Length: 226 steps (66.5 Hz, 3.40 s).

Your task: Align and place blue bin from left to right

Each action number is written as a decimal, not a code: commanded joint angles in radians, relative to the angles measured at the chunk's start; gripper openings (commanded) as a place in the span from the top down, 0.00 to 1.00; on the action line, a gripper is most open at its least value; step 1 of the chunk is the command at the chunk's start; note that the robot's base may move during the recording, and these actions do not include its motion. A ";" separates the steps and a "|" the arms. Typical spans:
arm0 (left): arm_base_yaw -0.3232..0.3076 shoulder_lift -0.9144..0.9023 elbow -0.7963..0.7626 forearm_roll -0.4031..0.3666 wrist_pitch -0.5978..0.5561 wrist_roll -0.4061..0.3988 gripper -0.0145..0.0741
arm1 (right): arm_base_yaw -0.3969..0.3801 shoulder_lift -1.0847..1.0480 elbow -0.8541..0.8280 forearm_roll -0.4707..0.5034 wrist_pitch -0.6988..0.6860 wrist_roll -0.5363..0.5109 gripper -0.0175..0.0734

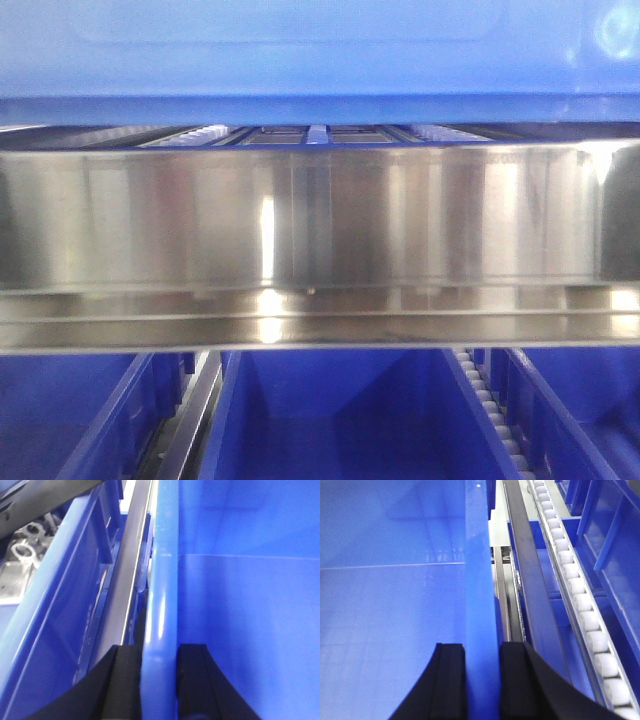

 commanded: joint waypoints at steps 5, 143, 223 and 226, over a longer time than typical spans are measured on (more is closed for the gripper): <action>-0.019 -0.010 -0.011 0.015 -0.094 -0.023 0.96 | 0.014 -0.015 -0.011 -0.001 -0.115 0.006 0.89; -0.019 -0.008 -0.011 0.015 -0.096 -0.023 0.96 | 0.014 -0.015 -0.011 -0.001 -0.115 0.006 0.89; -0.019 -0.008 -0.011 0.015 -0.096 -0.023 0.96 | 0.014 -0.015 -0.011 -0.001 -0.115 0.006 0.89; -0.019 -0.008 -0.011 0.015 -0.096 -0.023 0.96 | 0.014 -0.015 -0.011 -0.001 -0.115 0.006 0.89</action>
